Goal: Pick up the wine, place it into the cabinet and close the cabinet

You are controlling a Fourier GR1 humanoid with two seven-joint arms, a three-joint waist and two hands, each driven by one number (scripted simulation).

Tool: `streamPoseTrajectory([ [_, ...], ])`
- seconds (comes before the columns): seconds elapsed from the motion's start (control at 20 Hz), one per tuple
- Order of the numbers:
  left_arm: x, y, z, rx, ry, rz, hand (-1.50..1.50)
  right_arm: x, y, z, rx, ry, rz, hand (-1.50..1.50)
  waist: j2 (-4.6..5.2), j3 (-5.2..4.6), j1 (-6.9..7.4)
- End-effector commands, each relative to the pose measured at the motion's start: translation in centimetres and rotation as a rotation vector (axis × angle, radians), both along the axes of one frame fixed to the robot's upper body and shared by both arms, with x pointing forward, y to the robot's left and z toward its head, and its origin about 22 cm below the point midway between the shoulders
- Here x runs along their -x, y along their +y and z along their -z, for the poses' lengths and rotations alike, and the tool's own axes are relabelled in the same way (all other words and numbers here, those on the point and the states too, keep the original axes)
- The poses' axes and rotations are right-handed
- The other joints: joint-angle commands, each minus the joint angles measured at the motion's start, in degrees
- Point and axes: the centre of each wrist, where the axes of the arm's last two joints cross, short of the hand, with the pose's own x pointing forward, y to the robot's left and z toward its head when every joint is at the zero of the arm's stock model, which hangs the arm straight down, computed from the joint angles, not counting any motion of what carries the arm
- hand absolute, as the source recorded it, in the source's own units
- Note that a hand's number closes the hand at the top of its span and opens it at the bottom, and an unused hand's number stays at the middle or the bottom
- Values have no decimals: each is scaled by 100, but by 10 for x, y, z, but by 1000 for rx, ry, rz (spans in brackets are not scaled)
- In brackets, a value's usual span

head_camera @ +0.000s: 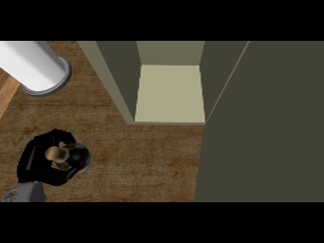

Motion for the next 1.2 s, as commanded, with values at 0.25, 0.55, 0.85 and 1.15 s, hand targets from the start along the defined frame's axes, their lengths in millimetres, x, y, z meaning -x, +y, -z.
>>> streamPoseTrajectory([
  [0.25, 15, -29, -37, -66, -224, -159, 150, 34, -10, -10, -18, -28, -45, -150, 18, 0, -62],
  [0.55, 14, -76, -82, 47, -203, -29, 150, 31, -9, -1, -17, -10, -53, -150, 22, 0, -77],
  [0.85, 23, -106, -123, 18, -185, 6, 150, 18, -12, -1, -16, -17, -52, -150, 37, -3, -74],
  [1.15, 34, -144, -157, 28, -155, 93, 150, 23, -8, -11, -26, -23, -51, -150, 31, -6, -79],
])
